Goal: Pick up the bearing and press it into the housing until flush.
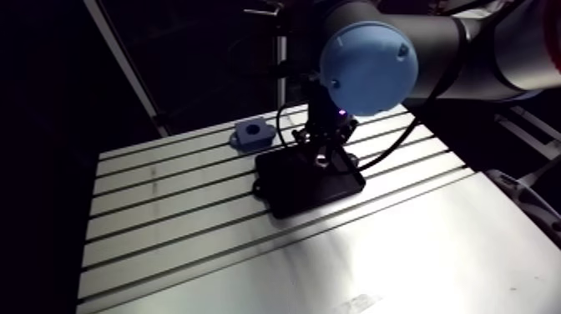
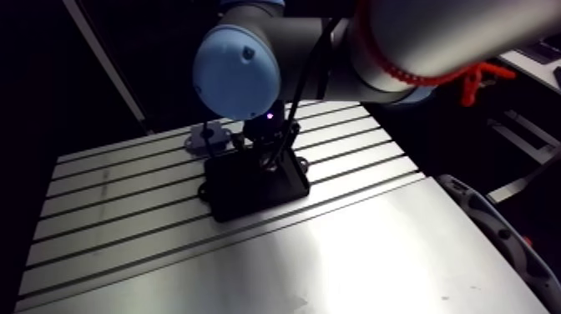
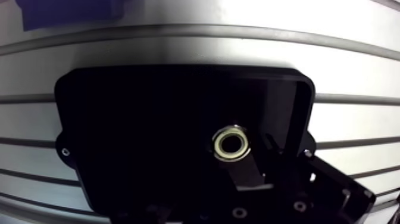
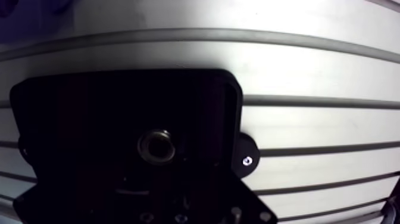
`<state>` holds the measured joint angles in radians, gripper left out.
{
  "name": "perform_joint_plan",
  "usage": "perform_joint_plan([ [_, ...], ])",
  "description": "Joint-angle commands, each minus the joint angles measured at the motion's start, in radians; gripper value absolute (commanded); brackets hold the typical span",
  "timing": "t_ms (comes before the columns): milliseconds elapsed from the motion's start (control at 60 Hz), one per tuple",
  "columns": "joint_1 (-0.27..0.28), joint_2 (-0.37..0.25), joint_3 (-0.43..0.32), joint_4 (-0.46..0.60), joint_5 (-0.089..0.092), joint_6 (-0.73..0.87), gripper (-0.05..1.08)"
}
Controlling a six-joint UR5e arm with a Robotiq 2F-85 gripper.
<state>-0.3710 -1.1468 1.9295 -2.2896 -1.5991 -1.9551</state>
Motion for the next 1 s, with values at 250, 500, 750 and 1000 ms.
perform_joint_plan([
  [250, -0.005, -0.013, -0.009, 0.022, 0.001, 0.0, 0.62],
  [500, -0.001, -0.049, -0.038, 0.075, 0.001, 0.0, 0.63],
  [750, 0.024, -0.076, -0.109, 0.151, 0.009, 0.018, 0.66],
  [1000, 0.086, -0.071, -0.193, 0.192, 0.009, 0.046, 0.69],
])
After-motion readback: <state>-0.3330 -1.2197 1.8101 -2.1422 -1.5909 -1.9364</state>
